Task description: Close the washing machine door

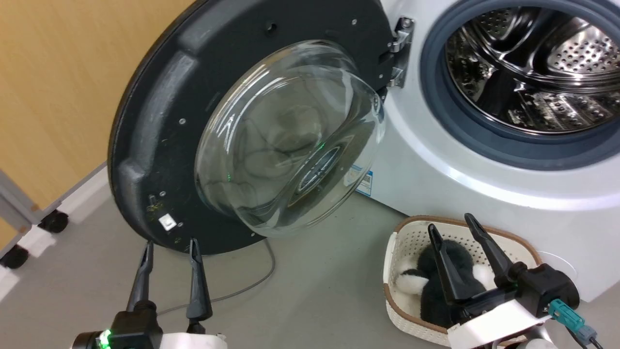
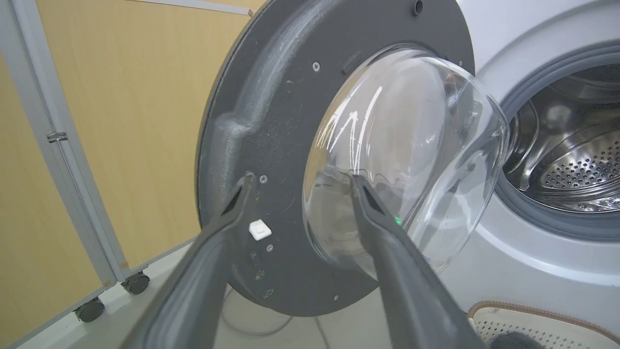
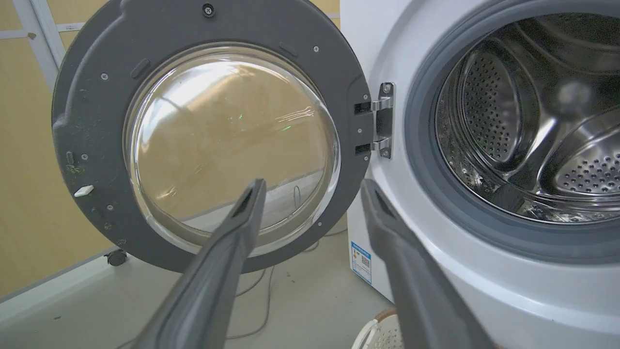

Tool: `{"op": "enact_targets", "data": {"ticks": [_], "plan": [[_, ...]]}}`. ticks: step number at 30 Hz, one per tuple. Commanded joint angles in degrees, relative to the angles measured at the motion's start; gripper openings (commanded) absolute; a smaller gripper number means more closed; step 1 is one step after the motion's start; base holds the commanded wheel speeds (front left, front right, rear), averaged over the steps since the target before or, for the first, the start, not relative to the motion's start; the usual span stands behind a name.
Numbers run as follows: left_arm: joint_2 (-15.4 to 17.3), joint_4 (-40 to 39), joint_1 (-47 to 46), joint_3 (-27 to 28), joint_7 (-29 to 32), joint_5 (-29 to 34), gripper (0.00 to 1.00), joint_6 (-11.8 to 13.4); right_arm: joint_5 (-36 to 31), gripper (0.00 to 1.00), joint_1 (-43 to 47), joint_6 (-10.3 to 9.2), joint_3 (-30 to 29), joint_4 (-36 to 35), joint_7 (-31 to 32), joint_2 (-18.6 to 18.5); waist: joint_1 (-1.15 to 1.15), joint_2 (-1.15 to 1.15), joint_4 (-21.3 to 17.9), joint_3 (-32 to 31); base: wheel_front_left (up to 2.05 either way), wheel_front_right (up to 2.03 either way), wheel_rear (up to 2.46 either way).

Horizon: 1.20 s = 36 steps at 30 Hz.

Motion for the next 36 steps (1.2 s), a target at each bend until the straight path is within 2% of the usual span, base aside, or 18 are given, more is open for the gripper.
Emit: {"op": "enact_targets", "data": {"ticks": [1,5,6,7,8,9,13,17,19,23,27,30,33,36], "plan": [[0.1,-0.5,0.7,0.0,-0.6,-0.5,1.00,0.4,0.4,1.00,-1.1,0.04,0.3,0.1,-0.5,-0.3,0.00,0.00,0.3,0.0,0.00,0.00,0.00],[0.1,-1.2,0.8,0.9,-0.7,-0.4,1.00,0.5,0.5,1.00,-1.2,0.05,0.3,0.2,-0.7,-0.3,0.00,0.00,0.7,0.2,0.00,0.00,0.00],[0.1,-1.3,0.8,1.1,-0.7,-0.3,0.95,0.4,0.5,1.00,-1.2,0.05,0.3,0.2,-0.7,-0.3,0.00,0.00,0.7,0.2,0.00,0.00,0.00],[0.1,-1.4,0.8,1.2,-0.7,-0.3,0.47,0.3,0.5,1.00,-1.2,0.05,0.3,0.2,-0.7,-0.3,0.00,0.00,0.7,0.3,0.00,0.00,0.00],[0.1,-1.5,0.8,1.2,-0.7,-0.3,0.15,0.3,0.4,1.00,-1.2,0.05,0.2,0.2,-0.7,-0.3,0.00,0.00,0.7,0.3,0.00,0.00,0.00],[0.1,-1.6,0.8,1.3,-0.7,-0.4,0.00,0.2,0.4,1.00,-1.2,0.05,0.2,0.2,-0.7,-0.3,0.00,0.00,0.7,0.4,0.00,0.00,0.00],[0.1,-3.0,0.4,1.7,-0.7,-1.5,0.00,0.4,0.2,1.00,-1.1,0.05,-0.1,0.1,-0.7,-0.2,0.00,0.00,0.8,0.7,0.00,0.00,0.00],[0.1,-6.3,-1.2,5.3,-0.7,-5.2,0.00,0.5,0.0,1.00,-1.2,0.05,-0.1,-0.2,-0.7,-0.3,0.00,0.00,0.8,1.4,0.00,0.00,0.00],[0.1,-7.3,-2.7,8.4,-0.7,-6.1,0.00,-0.8,-0.2,1.00,-1.2,0.05,-0.1,-0.5,-0.7,-0.6,0.00,0.00,0.8,1.9,0.00,0.00,0.00],[1.5,-5.4,-7.5,16.4,-0.7,-10.5,0.00,-5.3,-0.5,1.00,-0.7,0.05,-0.8,-1.1,-0.7,-1.1,0.00,0.00,0.7,2.5,0.00,0.00,0.00],[4.1,1.4,-13.9,24.2,-0.7,-18.6,0.00,-9.7,-0.8,1.00,0.3,0.05,-2.3,-2.7,-0.7,-1.1,0.00,0.00,0.5,2.9,0.00,0.00,0.00],[6.3,9.1,-19.8,28.8,0.6,-26.3,0.00,-11.8,-1.2,1.00,1.4,0.05,-3.0,-3.7,-0.7,-1.0,0.00,0.00,0.4,3.2,0.00,0.00,0.00],[8.3,16.5,-25.4,32.1,5.2,-34.0,0.00,-12.8,-1.6,1.00,2.4,0.05,-3.6,-4.8,-0.7,-1.0,0.00,0.00,0.2,3.5,0.00,0.00,0.00],[9.4,23.7,-30.3,34.3,12.7,-42.0,0.00,-13.0,-1.9,1.00,3.2,0.05,-4.3,-5.8,-0.7,-1.0,0.00,0.00,0.2,3.9,0.00,0.00,0.00]]}}
